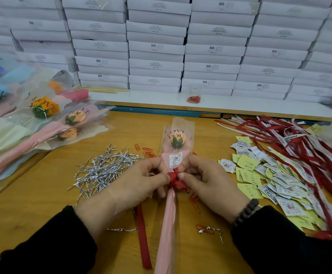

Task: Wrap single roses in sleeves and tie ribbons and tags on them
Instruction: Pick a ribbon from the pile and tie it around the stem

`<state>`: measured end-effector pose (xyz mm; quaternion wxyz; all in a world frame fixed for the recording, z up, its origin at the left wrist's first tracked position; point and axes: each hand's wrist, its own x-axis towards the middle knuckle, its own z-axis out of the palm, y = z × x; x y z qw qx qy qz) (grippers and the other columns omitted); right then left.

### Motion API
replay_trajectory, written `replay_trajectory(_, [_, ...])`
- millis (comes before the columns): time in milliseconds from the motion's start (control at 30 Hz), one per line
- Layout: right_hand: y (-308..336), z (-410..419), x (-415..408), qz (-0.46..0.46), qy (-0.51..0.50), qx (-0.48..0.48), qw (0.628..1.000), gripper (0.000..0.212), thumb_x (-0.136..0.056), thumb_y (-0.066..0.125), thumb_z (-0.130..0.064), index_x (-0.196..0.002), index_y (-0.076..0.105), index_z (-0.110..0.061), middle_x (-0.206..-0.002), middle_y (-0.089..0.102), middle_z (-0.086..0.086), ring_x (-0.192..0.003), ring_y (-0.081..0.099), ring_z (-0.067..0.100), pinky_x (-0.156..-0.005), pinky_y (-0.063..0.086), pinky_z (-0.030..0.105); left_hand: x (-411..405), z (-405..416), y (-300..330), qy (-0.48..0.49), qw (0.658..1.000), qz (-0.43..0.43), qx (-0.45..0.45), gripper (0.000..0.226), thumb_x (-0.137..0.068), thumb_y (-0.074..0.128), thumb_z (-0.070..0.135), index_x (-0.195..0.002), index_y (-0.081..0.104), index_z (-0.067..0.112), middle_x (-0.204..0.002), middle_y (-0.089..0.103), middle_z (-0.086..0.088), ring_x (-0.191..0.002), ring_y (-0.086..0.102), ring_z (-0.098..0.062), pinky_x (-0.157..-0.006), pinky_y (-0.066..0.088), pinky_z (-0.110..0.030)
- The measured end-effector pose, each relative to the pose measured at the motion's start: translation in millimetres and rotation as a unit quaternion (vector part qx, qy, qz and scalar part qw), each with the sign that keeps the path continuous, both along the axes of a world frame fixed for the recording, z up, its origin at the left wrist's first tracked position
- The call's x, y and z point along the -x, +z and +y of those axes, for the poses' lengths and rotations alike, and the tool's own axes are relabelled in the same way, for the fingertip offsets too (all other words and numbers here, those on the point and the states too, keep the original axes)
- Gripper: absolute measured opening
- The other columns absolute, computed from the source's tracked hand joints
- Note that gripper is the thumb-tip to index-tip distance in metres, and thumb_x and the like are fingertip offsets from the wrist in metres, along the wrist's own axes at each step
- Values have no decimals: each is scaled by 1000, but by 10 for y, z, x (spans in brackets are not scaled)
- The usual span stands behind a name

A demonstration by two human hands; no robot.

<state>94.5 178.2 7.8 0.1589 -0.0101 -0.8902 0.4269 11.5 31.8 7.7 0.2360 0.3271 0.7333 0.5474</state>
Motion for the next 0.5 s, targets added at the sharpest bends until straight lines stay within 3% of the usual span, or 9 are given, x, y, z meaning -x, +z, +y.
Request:
replay_trajectory(167, [29, 18, -12, -17, -4, -9, 1000, 18, -91, 51, -13, -79, 48, -26, -73, 67, -3, -69, 63, 8, -68, 51, 27, 32, -15, 12, 27, 999, 13, 19, 19, -88, 52, 3, -71, 50, 12, -56, 60, -5, -49, 49, -8, -50, 37, -21])
replay_trajectory(333, [65, 97, -23, -34, -40, -17, 998, 10, -85, 54, -11, -76, 54, -17, -66, 53, -10, -50, 47, -2, -51, 36, 13, 68, -48, 29, 61, 996, 57, 41, 22, -85, 53, 4, -66, 49, 14, -53, 59, -1, -49, 40, -11, -49, 31, -24])
replay_trajectory(500, [98, 118, -38, -76, -50, -21, 996, 4, -78, 57, -9, -75, 60, -10, -74, 60, -2, -64, 53, 14, -64, 47, 31, 90, -65, 35, 73, 989, 115, 64, 22, -79, 54, 1, -60, 50, 11, -59, 52, -6, -53, 43, -13, -50, 34, -19])
